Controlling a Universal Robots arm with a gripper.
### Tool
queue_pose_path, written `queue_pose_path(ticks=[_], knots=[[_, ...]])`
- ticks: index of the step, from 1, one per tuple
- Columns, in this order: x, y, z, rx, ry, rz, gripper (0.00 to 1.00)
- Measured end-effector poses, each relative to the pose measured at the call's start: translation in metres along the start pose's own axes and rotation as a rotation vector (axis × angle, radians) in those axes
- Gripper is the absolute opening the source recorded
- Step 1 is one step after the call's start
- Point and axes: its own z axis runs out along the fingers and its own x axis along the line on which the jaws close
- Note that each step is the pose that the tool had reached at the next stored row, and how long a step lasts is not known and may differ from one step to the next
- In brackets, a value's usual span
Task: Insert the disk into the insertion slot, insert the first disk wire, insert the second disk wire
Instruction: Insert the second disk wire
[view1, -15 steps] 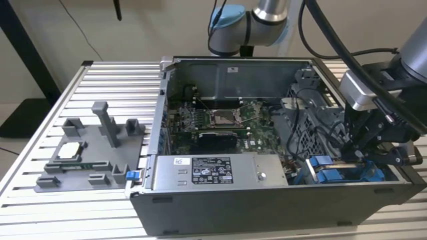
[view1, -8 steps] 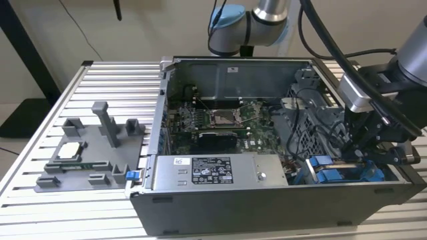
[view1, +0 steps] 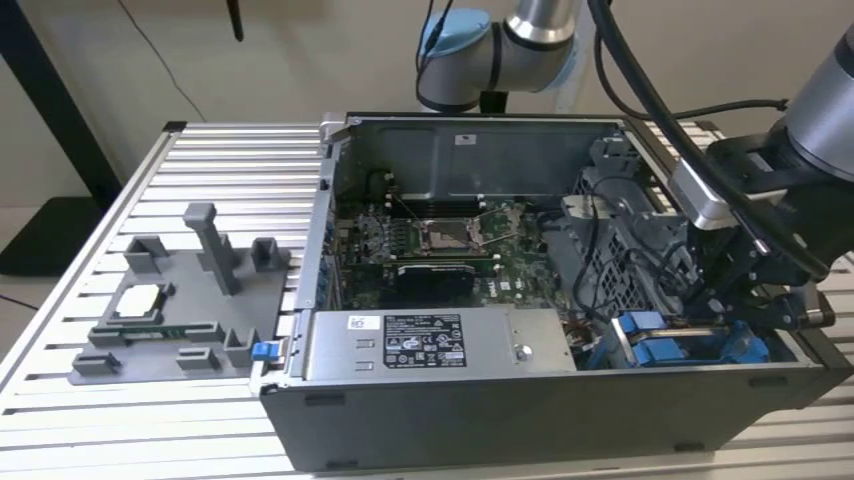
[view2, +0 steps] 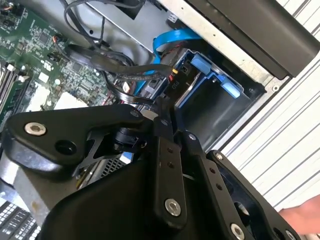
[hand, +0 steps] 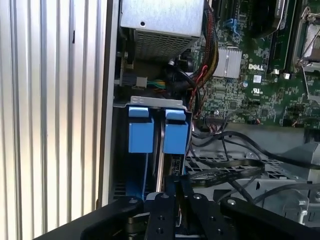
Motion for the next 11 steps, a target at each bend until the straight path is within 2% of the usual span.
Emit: queue_pose_path(ticks=[6,11], knots=[[-0.0002,0.0002,0.0023,0.0036,-0.0006,0.012,0.0],[-0.0002,0.0002,0.0024,0.0112,0.0039,0.067,0.0]])
